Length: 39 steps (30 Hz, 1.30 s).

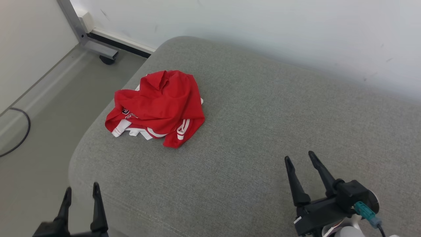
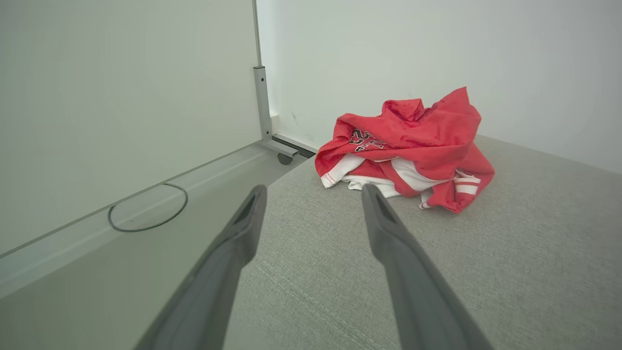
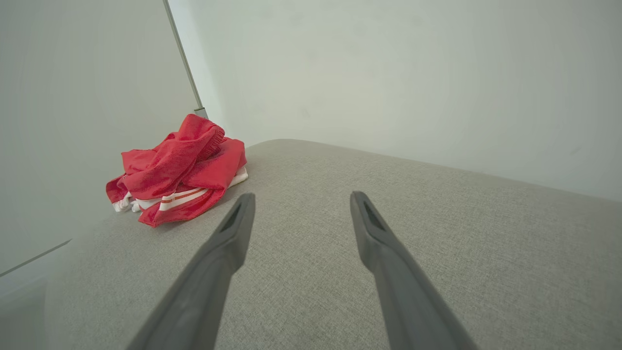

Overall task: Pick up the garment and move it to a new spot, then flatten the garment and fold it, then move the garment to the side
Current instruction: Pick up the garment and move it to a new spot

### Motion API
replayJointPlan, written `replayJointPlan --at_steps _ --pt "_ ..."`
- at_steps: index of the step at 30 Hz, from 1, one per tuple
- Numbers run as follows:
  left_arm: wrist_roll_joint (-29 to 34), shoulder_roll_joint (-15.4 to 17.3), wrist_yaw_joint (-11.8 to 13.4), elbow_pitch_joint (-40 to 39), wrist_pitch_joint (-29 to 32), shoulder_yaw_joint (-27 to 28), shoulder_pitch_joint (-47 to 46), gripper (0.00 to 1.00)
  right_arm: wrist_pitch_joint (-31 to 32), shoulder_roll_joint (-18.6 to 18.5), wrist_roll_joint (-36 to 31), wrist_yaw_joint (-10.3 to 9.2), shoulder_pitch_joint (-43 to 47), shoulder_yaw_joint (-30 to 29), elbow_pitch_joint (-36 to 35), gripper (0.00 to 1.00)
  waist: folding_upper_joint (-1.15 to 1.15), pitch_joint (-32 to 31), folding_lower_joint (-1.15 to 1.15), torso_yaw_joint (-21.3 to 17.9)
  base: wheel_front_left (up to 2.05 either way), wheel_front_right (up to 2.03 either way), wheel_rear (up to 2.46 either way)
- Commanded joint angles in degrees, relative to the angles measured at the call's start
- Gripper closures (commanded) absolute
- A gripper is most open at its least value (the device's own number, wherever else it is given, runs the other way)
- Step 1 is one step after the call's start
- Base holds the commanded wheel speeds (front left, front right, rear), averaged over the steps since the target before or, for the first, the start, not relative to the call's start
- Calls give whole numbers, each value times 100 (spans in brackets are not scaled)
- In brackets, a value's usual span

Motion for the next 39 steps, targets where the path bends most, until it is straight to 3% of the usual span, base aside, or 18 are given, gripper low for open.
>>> replayJointPlan --at_steps 1,5,10,27,35,39 --pt "68 -11 -25 30 -20 -2 -128 0 -2 -48 -31 19 49 -34 -35 0 0 53 0 -17 0 0 0" --pt "9 0 -180 212 -20 35 -635 0 -2 -160 -90 19 48 -62 -153 0 0 301 0 -205 0 0 0" --pt "-96 240 -257 535 -20 -21 -1355 0 -2 -384 -49 13 -120 -1 -222 0 0 659 0 -578 0 0 0" --pt "-1883 1811 -242 2598 115 -2777 -4051 0 -2 -660 160 13 -550 329 -170 0 0 1385 0 -1516 0 0 0" --pt "-2114 2043 -231 3950 273 -3055 -4744 0 -2 -706 207 13 -668 278 -95 0 0 1588 0 -1915 0 0 0" --pt "-2106 1986 6 4560 323 -3030 -4936 0 -2 -681 251 13 -663 249 -48 0 0 1599 0 -2032 0 0 0"
